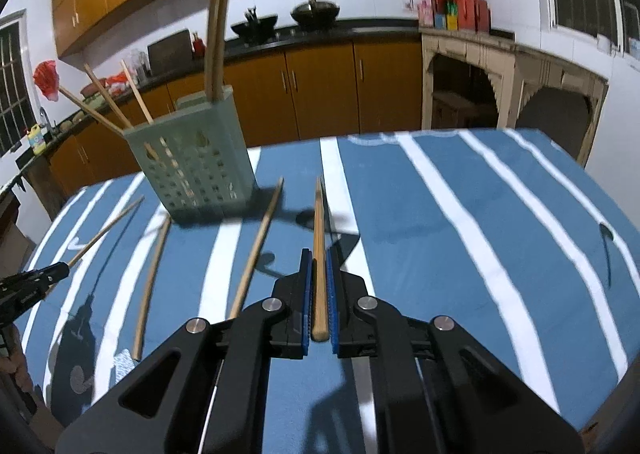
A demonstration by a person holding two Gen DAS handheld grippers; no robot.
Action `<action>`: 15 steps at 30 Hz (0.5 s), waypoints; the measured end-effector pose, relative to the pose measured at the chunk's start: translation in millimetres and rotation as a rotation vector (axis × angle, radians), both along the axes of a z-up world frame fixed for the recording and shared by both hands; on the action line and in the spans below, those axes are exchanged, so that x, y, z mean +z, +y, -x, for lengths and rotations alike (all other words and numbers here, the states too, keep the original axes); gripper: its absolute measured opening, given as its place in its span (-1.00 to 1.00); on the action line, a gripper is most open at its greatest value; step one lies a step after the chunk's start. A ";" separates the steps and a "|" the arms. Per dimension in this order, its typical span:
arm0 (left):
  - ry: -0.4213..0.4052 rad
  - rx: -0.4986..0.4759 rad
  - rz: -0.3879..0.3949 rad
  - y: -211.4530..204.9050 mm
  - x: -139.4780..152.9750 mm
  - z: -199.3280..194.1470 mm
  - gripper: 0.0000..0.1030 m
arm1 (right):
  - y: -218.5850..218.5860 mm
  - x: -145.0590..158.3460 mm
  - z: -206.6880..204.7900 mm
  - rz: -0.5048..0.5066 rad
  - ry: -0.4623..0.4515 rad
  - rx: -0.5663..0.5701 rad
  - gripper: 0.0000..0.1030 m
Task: Organize utensils
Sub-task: 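Lift the held chopsticks off the cloth with both tools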
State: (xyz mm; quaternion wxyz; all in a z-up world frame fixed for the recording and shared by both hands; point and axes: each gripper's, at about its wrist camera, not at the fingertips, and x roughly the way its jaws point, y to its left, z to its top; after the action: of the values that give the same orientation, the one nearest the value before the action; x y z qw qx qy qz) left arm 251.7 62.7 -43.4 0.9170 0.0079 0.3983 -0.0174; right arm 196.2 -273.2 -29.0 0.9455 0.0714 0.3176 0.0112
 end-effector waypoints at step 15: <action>-0.266 0.016 0.045 16.3 105.4 10.2 -0.85 | -12.6 66.5 5.2 -0.063 -0.195 -0.007 -0.85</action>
State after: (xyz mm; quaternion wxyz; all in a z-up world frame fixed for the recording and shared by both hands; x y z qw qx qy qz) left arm 241.5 78.9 62.1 0.9619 -0.0136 0.2726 -0.0181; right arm 191.0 -285.8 37.6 0.9692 0.1010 0.2232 0.0247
